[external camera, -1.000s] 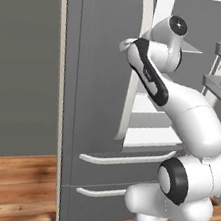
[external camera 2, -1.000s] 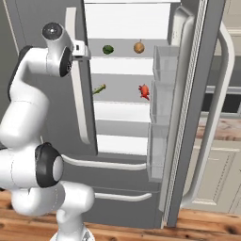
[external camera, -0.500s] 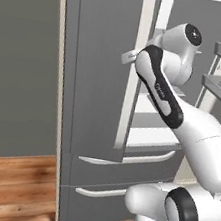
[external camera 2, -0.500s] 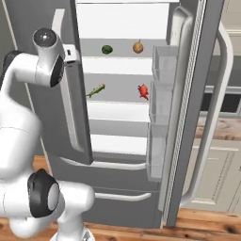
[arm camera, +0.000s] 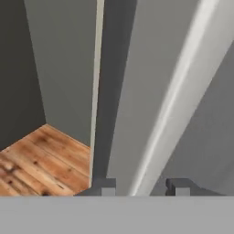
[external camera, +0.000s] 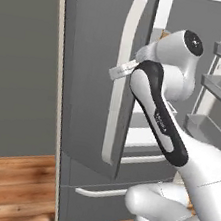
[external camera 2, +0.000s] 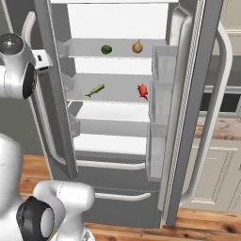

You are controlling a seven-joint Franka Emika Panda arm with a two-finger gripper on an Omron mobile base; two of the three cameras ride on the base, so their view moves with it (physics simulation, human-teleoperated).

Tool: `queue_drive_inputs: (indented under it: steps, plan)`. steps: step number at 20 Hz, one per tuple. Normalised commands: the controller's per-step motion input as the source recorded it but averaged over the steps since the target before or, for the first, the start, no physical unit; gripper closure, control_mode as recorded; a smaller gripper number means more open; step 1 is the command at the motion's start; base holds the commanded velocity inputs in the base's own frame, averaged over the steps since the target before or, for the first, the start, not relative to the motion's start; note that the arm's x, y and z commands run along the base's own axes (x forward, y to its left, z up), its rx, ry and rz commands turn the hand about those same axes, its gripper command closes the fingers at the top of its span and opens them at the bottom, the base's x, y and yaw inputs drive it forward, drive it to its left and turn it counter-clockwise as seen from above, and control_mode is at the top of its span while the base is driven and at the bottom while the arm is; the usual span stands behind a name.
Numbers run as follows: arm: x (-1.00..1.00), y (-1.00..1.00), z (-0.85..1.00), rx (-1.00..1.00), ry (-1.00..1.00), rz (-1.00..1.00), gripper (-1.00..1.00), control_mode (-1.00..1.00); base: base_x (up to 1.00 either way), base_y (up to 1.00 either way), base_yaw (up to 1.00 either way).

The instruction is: Gather the onion and avocado from the fridge and place them on a tray on the dining counter. Then gather the fishs from the fridge and place them on the other tray.

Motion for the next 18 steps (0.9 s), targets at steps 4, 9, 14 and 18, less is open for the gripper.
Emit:
queue_drive_inputs:
  steps: [4,9,14,18]
  plan:
    - [-0.96,0.94,-0.05,-0.06,-0.01,0.09,-1.00,-1.00,0.00,0.00,0.00]
    - [-1.00,0.12,-0.04,0.00,-0.11,0.01,-1.00,-1.00,0.00,0.00,0.00]
    - [-0.89,-0.83,0.05,0.14,0.01,-0.07,-1.00,-1.00,0.00,0.00,0.00]
    - [-0.38,-1.00,0.17,0.28,0.16,-0.09,-1.00,-1.00,0.00,0.00,0.00]
